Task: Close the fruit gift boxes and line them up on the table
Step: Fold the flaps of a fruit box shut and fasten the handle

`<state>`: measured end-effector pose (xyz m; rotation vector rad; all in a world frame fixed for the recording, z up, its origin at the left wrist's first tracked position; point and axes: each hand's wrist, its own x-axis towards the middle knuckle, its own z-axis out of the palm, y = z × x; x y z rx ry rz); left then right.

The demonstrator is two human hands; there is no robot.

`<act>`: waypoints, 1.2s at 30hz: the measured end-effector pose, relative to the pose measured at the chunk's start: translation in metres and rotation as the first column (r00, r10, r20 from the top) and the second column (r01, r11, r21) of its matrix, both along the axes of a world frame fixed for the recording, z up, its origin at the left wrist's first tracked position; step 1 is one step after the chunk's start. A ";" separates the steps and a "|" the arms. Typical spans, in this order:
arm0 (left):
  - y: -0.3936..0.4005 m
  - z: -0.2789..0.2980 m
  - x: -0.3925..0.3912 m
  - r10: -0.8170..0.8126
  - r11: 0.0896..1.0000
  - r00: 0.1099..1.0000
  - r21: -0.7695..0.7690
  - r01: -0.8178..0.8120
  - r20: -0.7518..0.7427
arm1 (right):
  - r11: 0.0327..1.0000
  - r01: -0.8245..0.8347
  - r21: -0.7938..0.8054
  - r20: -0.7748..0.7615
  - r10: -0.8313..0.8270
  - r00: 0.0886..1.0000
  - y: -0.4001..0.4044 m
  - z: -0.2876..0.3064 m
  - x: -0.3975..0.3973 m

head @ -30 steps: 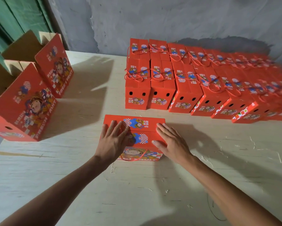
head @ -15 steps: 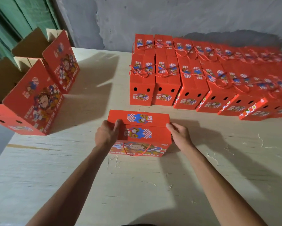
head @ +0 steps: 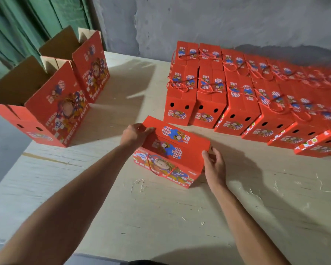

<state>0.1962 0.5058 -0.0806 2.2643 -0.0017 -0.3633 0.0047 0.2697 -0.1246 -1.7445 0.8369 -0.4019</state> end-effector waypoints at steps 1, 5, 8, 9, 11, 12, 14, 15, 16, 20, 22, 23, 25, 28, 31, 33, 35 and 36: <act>-0.003 0.000 0.004 0.036 0.999 0.999 0.012 -0.036 0.014 | 1.000 -0.009 0.007 -0.003 0.009 1.000 0.006 0.000 -0.002; -0.007 -0.013 -0.017 0.315 0.946 0.949 -0.096 -0.310 0.034 | 1.000 0.016 -0.011 0.021 -0.015 1.000 0.035 0.000 -0.014; 0.000 -0.028 -0.051 0.377 0.850 0.920 -0.354 -0.390 -0.109 | 0.998 0.060 0.010 0.042 -0.061 0.997 0.063 0.001 -0.026; 0.002 -0.031 -0.062 0.352 0.828 0.927 -0.419 -0.372 -0.127 | 0.997 0.074 0.006 0.042 -0.074 0.996 0.074 0.001 -0.030; 0.006 -0.033 -0.079 0.312 0.800 0.940 -0.494 -0.339 -0.140 | 0.992 0.105 -0.069 0.035 -0.103 0.994 0.091 -0.002 -0.038; 0.008 -0.034 -0.083 0.311 0.795 0.936 -0.493 -0.353 -0.167 | 0.984 0.111 -0.139 0.037 -0.107 0.994 0.097 -0.004 -0.042; 0.015 -0.034 -0.086 0.340 0.812 0.905 -0.407 -0.419 -0.254 | 0.972 0.109 -0.210 0.057 -0.099 0.993 0.107 -0.003 -0.047; 0.020 -0.033 -0.083 0.355 0.823 0.888 -0.352 -0.446 -0.293 | 0.975 0.100 -0.197 0.067 -0.089 0.994 0.111 0.000 -0.047; 0.026 -0.032 -0.081 0.365 0.833 0.875 -0.308 -0.459 -0.318 | 0.978 0.090 -0.187 0.071 -0.078 0.994 0.114 0.002 -0.045; 0.048 -0.025 -0.070 0.396 0.860 0.875 -0.222 -0.460 -0.279 | 0.975 0.022 -0.220 0.050 -0.011 0.999 0.135 0.009 -0.036; 0.057 -0.022 -0.066 0.408 0.874 0.884 -0.182 -0.450 -0.228 | 0.984 -0.021 -0.175 0.012 0.024 1.000 0.154 0.006 -0.033; 0.062 -0.019 -0.064 0.411 0.881 0.890 -0.163 -0.444 -0.199 | 0.991 -0.047 -0.122 -0.012 0.046 0.999 0.164 0.005 -0.031; 0.073 -0.011 -0.061 0.398 0.904 0.909 -0.115 -0.412 -0.125 | 0.996 -0.093 0.006 -0.038 0.094 0.995 0.180 0.003 -0.026; 0.091 0.003 -0.059 0.290 0.957 0.957 0.033 -0.289 -0.018 | 0.964 -0.163 0.208 -0.049 0.177 0.983 0.186 0.009 -0.006; 0.102 0.025 -0.055 0.110 0.979 0.993 0.167 -0.116 0.045 | 0.891 -0.133 0.434 -0.084 0.187 0.979 0.179 0.027 0.027; 0.099 0.042 -0.055 0.041 0.989 0.995 0.140 -0.053 0.087 | 0.811 -0.068 0.582 -0.160 0.196 0.967 0.173 0.038 0.049; 0.091 0.058 -0.057 0.007 0.998 0.994 0.055 -0.013 0.112 | 0.724 -0.044 0.688 -0.157 0.208 0.965 0.166 0.044 0.067; 0.086 0.064 -0.059 -0.008 1.000 0.992 0.012 0.007 0.122 | 0.707 -0.045 0.705 -0.126 0.188 0.974 0.163 0.047 0.073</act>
